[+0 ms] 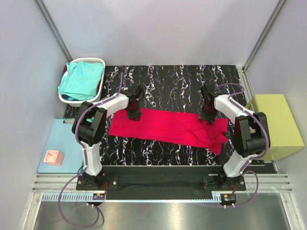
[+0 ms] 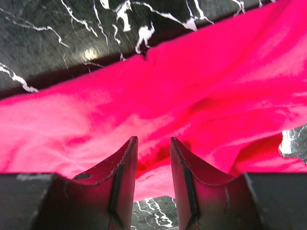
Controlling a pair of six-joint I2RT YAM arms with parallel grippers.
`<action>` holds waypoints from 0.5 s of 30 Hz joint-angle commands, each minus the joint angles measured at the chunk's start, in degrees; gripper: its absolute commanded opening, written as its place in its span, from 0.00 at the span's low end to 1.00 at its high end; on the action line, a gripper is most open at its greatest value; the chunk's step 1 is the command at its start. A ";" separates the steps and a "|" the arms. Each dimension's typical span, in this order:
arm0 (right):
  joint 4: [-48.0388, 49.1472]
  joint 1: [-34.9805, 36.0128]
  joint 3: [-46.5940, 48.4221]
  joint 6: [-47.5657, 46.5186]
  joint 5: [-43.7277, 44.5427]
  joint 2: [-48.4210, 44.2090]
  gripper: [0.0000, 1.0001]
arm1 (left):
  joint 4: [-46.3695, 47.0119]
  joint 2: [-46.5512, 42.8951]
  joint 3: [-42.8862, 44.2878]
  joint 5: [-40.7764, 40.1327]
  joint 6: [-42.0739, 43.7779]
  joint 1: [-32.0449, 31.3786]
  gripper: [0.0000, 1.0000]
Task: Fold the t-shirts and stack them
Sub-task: Fold the other side of the tshirt into a rectangle
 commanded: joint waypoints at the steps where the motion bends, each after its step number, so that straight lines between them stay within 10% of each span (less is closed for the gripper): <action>1: -1.42 0.10 -2.28 -0.68 -0.94 -4.21 0.40 | -0.04 -0.69 0.53 1.31 0.33 -0.08 0.28; 15: -0.98 0.27 -9.32 -2.88 -6.04 -6.14 0.28 | 0.23 -0.17 0.62 1.31 0.07 -0.25 0.27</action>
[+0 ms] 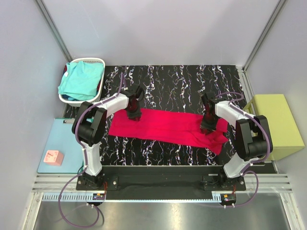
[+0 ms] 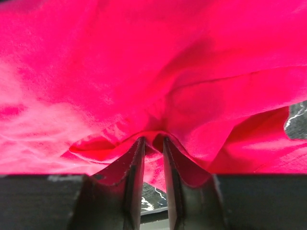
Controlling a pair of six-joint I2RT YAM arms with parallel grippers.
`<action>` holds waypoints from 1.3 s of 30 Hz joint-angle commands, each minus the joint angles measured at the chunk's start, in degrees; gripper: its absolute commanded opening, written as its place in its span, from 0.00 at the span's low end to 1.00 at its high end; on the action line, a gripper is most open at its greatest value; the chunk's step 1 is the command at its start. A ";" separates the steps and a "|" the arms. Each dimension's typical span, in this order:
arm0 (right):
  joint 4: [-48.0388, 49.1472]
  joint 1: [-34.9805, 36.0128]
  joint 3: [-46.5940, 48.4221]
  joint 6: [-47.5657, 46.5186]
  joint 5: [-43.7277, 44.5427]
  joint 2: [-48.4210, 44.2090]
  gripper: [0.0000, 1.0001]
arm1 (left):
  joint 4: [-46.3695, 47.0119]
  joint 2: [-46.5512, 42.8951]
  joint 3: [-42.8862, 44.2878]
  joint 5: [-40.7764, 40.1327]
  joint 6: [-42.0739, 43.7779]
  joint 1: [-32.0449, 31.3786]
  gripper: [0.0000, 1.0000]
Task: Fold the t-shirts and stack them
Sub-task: Fold the other side of the tshirt into a rectangle
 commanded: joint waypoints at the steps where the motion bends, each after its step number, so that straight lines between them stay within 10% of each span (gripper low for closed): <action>1: 0.29 0.32 -0.66 -0.96 -2.66 -2.54 0.27 | 0.23 -0.17 0.53 1.20 0.09 -0.25 0.27; 15: -4.89 5.15 -2.86 1.07 -9.14 -12.03 0.03 | 0.32 0.36 0.97 1.46 0.18 -0.43 0.27; 21: -8.49 8.40 -3.30 -3.41 -18.99 -9.14 0.23 | 0.32 0.97 1.32 1.64 0.18 -0.78 0.27; 27: -7.90 8.93 0.56 -1.23 -8.22 -14.21 0.45 | 0.40 0.80 1.06 1.46 0.18 -1.13 0.27; 32: -1.66 7.80 6.80 4.84 10.04 -21.52 0.48 | 0.41 -0.16 0.44 0.76 0.62 -1.13 0.27; 39: -1.44 -0.46 15.85 2.30 5.34 -3.81 0.41 | 0.05 -1.48 0.18 1.11 0.97 -0.96 0.27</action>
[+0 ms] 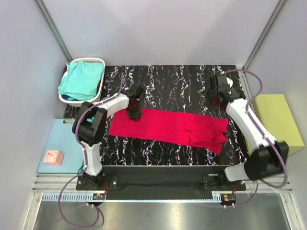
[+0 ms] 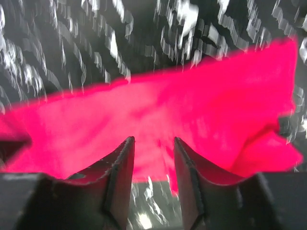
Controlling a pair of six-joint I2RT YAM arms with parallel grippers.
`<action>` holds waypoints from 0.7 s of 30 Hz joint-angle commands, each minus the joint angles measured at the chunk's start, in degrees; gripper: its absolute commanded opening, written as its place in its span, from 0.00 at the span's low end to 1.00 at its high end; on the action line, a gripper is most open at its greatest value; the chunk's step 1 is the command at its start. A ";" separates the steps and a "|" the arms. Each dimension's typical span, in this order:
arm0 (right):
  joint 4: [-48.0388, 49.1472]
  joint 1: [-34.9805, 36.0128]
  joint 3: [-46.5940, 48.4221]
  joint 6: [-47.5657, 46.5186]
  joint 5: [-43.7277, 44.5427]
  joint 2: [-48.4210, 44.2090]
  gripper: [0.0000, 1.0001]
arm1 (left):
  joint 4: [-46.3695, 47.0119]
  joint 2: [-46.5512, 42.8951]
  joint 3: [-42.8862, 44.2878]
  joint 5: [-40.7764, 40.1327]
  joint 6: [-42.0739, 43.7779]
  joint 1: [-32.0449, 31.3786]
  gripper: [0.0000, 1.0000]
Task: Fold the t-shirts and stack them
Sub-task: Fold the other side of the tshirt into a rectangle
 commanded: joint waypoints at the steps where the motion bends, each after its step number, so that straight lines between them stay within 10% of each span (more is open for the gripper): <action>1: -2.40 -4.04 5.62 -0.02 0.94 17.93 0.38 | 0.05 -1.70 -0.24 1.37 0.53 -0.56 0.27; 21: -4.26 -1.93 -16.07 10.26 -8.54 1.46 0.16 | 0.58 -2.85 -1.21 3.13 0.62 -0.30 0.27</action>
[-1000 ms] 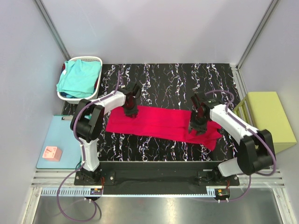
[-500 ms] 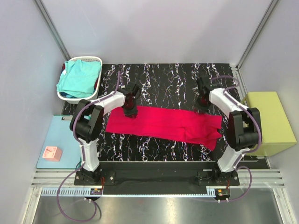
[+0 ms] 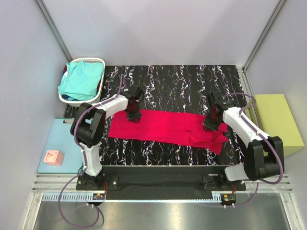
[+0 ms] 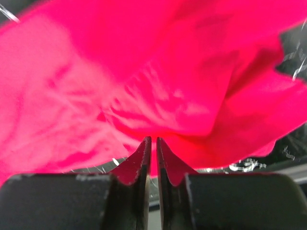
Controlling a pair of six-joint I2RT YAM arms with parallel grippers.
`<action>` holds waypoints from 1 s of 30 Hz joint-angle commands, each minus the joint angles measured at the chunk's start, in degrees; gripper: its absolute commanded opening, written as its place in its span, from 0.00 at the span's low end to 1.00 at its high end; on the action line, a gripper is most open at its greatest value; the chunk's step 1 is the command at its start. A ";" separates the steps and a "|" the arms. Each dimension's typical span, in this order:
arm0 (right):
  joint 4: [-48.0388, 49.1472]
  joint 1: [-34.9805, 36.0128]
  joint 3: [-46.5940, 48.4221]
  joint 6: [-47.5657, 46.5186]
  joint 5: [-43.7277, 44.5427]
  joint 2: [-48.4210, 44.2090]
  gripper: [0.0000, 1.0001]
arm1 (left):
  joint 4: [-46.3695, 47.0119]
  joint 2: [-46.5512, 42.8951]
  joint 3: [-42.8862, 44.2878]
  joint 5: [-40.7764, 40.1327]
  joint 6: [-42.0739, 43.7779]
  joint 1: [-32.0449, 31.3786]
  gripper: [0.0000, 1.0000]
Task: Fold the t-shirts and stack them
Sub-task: Fold the other side of the tshirt into a rectangle, then rotate the tshirt 90 degrees
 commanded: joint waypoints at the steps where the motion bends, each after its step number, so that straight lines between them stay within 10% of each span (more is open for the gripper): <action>1: -2.99 1.63 -3.11 2.53 -4.46 -0.60 0.16 | 0.41 -0.90 1.18 1.89 0.27 -0.32 0.27; 16: 5.79 4.89 6.46 -4.95 11.44 2.11 0.39 | 0.49 -6.51 -1.81 -1.10 1.06 -0.06 0.35; 30: 9.13 4.89 2.35 -2.40 7.31 15.32 0.41 | 1.63 -8.11 -6.99 -0.32 1.50 0.56 0.37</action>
